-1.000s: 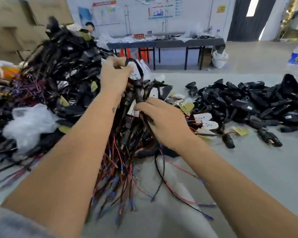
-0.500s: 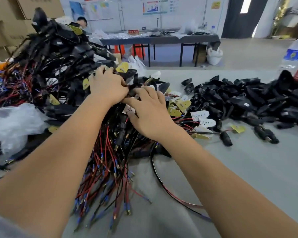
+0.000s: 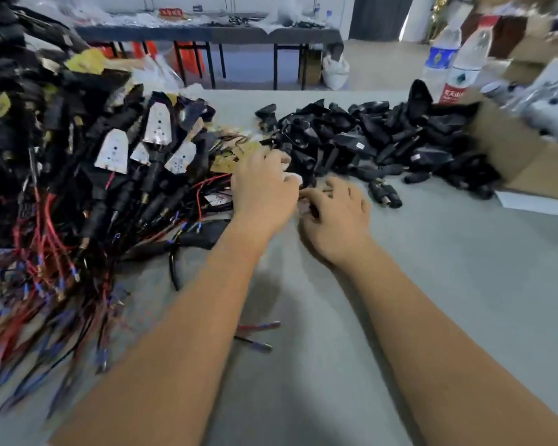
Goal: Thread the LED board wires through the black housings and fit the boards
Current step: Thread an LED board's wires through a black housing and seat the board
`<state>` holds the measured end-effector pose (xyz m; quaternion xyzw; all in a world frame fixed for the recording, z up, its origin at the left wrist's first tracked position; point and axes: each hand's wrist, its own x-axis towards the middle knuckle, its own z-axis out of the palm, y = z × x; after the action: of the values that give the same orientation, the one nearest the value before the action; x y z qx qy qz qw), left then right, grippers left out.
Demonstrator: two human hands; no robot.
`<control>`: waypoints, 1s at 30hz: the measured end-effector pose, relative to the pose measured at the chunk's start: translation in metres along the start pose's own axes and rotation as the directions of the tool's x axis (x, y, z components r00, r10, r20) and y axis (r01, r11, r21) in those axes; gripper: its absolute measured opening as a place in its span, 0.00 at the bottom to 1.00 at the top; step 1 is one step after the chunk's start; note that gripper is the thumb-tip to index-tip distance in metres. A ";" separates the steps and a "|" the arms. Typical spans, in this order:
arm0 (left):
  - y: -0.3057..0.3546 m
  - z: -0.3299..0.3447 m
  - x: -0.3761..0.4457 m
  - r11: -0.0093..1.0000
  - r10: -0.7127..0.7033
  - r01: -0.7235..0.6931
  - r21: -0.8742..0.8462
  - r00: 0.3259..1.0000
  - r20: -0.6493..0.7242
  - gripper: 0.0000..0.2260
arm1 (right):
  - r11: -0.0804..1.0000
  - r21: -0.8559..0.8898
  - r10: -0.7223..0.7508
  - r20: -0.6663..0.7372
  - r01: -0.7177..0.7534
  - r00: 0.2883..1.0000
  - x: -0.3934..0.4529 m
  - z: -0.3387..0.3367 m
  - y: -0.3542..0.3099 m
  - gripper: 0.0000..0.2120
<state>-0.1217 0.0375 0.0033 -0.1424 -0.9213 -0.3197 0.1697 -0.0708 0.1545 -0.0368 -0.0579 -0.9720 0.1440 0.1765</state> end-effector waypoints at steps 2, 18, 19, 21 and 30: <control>-0.004 0.024 -0.013 0.976 -0.048 0.025 0.218 0.994 0.100 0.21 | 0.995 0.087 0.052 0.026 -0.054 0.998 0.006 0.002 0.007 0.19; -0.022 0.007 -0.021 0.984 -0.027 0.046 0.171 0.993 -0.114 0.19 | 0.976 0.162 0.172 -0.149 -0.147 0.974 0.013 0.000 0.007 0.06; -0.024 0.004 -0.021 0.988 -0.012 0.031 0.153 0.992 -0.124 0.18 | 0.981 0.149 0.150 -0.158 -0.127 0.976 0.012 -0.001 0.007 0.05; -0.026 -0.001 -0.021 0.996 0.066 -0.058 0.061 0.988 -0.137 0.13 | 0.991 0.117 0.086 -0.186 -0.065 0.979 0.011 -0.001 0.005 0.04; -0.015 -0.004 -0.024 0.975 0.219 -0.219 -0.017 0.975 -0.029 0.10 | 0.951 0.281 0.262 -0.511 -0.129 0.819 0.008 -0.020 0.008 0.04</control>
<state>-0.1045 0.0200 -0.0120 -0.2404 -0.8943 -0.3102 0.2151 -0.0704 0.1684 -0.0186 -0.1752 -0.8471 0.2524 0.4336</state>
